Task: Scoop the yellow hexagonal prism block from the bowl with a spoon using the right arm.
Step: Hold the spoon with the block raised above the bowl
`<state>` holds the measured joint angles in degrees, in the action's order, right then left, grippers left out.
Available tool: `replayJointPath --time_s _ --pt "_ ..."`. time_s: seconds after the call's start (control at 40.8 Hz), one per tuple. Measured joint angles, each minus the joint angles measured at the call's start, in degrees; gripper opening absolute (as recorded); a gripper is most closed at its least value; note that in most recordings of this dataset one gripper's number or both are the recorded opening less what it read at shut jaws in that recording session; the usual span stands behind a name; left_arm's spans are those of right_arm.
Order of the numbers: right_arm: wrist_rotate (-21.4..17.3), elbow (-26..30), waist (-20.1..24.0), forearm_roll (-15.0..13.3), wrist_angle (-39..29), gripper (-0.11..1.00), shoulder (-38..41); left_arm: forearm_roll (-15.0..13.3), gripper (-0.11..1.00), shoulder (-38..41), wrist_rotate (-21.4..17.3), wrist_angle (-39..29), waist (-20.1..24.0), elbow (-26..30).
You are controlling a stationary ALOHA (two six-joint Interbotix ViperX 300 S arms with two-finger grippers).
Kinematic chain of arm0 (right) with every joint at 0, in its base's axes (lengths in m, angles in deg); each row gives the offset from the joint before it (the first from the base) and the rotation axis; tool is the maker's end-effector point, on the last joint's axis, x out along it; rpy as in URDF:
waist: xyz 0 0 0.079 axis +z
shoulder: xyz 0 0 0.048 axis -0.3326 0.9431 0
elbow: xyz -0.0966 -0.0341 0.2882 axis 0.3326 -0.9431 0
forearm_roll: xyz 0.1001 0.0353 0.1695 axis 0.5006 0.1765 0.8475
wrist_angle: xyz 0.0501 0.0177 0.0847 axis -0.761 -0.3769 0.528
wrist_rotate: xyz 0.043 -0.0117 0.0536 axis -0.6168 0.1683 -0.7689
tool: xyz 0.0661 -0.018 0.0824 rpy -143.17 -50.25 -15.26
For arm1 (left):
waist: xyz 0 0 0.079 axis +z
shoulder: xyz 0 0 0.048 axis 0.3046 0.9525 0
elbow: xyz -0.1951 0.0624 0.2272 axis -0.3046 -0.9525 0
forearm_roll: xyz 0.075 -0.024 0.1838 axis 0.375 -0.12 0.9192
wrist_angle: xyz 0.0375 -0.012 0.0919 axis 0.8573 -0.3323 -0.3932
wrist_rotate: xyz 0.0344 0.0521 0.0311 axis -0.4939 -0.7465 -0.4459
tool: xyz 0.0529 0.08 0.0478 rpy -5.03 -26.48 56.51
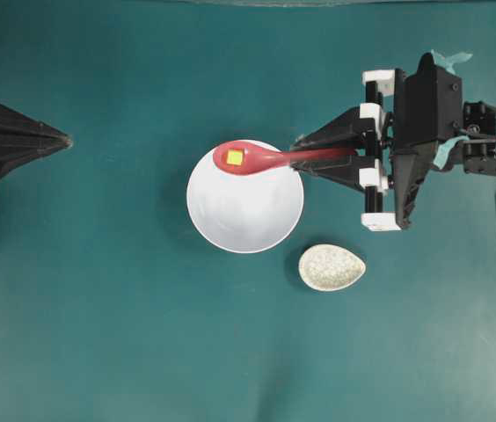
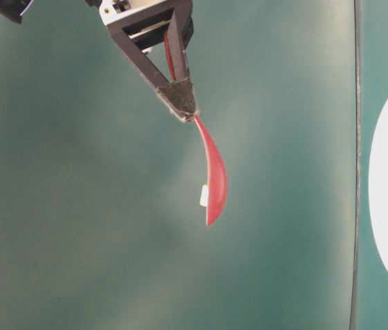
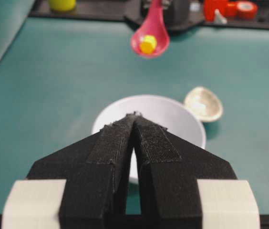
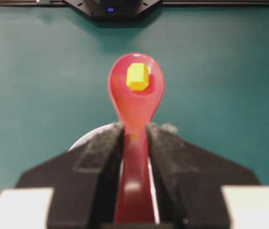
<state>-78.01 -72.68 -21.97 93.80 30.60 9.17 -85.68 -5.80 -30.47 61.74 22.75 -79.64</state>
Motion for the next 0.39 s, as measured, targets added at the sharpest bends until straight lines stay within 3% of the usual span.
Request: replayJointPath --time_s 0.393 --pt "-0.4 0.0 -0.1 0.0 0.0 0.25 0.1 0.1 0.03 0.0 0.0 -0.2 0.0 0.1"
